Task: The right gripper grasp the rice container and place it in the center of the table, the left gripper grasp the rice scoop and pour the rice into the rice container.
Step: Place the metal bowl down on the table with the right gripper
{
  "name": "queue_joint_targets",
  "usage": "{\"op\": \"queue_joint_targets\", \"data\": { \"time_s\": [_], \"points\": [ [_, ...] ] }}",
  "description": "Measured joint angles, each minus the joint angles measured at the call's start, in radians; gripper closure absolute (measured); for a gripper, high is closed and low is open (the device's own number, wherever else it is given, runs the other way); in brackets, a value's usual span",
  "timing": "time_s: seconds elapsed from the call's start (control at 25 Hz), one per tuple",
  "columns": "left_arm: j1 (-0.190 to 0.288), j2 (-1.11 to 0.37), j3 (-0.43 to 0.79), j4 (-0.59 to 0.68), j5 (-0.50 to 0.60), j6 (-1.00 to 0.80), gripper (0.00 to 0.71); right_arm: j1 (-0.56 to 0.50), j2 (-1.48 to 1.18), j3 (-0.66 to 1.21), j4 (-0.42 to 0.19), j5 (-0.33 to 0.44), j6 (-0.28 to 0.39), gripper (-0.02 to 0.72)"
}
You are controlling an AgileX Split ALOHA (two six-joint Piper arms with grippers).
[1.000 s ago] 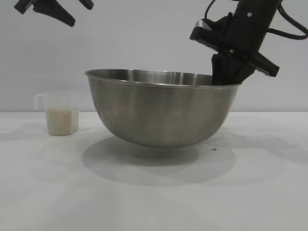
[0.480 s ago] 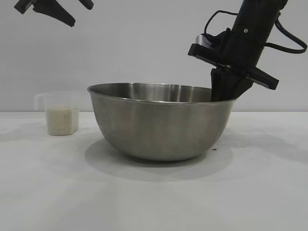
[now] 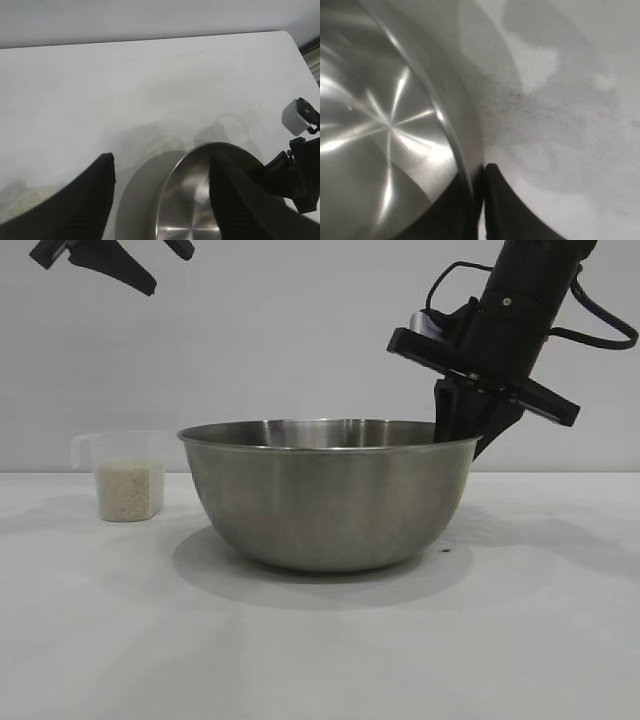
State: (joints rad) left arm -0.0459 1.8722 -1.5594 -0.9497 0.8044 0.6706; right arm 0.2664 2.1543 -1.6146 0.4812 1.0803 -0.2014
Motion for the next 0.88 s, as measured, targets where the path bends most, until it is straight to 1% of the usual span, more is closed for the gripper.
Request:
{"op": "queue_joint_targets", "data": {
  "time_s": [0.12,0.16,0.44,0.64,0.8,0.84,0.88],
  "points": [
    [0.000,0.000,0.000,0.000,0.000,0.000,0.299,0.000,0.000,0.000,0.000,0.000,0.002,0.283],
    [0.000,0.000,0.000,0.000,0.000,0.000,0.299,0.000,0.000,0.000,0.000,0.000,0.002,0.255],
    [0.000,0.000,0.000,0.000,0.000,0.000,0.299,0.000,-0.027,-0.016,0.000,0.007,0.002,0.255],
    [0.000,0.000,0.000,0.000,0.000,0.000,0.299,0.000,-0.033,-0.090,-0.010,0.059,0.004,0.255],
    [0.000,0.000,0.000,0.000,0.000,0.000,0.299,0.000,-0.035,-0.130,-0.069,0.102,0.020,0.255],
    [0.000,0.000,0.000,0.000,0.000,0.000,0.299,-0.002,-0.038,-0.136,-0.088,0.106,0.025,0.214],
    [0.000,0.000,0.000,0.000,0.000,0.000,0.299,-0.002,-0.042,-0.139,-0.107,0.108,0.029,0.229]
  ]
}}
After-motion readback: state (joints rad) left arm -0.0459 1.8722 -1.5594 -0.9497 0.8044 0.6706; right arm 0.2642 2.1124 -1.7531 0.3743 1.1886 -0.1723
